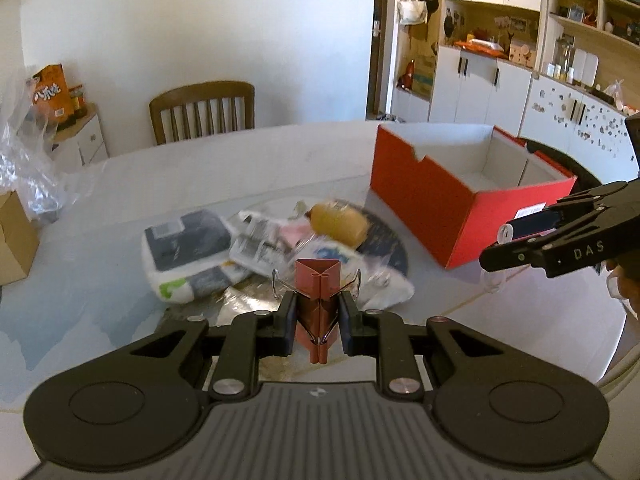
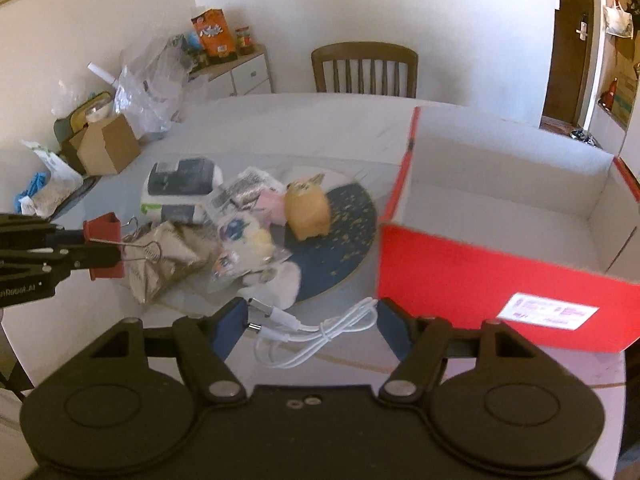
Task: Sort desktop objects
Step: 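Carry the clip and cable in both tools over the red box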
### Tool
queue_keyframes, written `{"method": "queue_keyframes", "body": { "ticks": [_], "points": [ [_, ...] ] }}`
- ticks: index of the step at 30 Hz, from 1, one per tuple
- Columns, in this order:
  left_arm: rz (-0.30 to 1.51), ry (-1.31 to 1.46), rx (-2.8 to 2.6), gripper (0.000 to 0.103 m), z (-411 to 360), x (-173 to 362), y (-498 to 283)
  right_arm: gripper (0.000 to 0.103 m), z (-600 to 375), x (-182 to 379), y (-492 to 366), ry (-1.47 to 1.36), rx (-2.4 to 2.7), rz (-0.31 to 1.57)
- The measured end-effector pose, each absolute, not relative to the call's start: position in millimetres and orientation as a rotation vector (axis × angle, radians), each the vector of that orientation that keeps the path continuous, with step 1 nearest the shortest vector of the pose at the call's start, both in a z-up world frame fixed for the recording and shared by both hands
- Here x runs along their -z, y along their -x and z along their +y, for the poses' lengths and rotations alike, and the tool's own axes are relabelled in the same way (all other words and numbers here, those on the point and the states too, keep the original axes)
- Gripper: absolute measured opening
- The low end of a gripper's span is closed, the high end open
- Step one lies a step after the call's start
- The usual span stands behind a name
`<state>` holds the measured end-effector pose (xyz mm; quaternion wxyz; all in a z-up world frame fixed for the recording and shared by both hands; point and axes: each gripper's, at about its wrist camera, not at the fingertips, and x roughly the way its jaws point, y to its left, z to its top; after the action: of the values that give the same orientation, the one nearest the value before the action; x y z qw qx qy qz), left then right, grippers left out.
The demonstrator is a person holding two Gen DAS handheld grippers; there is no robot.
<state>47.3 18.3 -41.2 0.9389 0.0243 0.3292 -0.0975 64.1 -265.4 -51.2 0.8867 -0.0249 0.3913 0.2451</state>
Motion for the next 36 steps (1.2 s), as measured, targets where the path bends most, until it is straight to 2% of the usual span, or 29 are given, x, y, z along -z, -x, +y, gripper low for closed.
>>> {"method": "queue_keyframes", "body": {
  "ticks": [13,27,36],
  "points": [
    [0.599,-0.028,0.234,0.020,-30,12,-72,0.069,-327,18,-103,0.069,-0.481,0.743],
    [0.516,-0.113,0.353,0.020,-84,-20,-110,0.068,-368,23,-134,0.048,-0.428,0.757],
    [0.533,-0.148,0.444,0.020,-120,-22,-149,0.068,-385,22,-152,0.034,-0.409,0.750]
  ]
}}
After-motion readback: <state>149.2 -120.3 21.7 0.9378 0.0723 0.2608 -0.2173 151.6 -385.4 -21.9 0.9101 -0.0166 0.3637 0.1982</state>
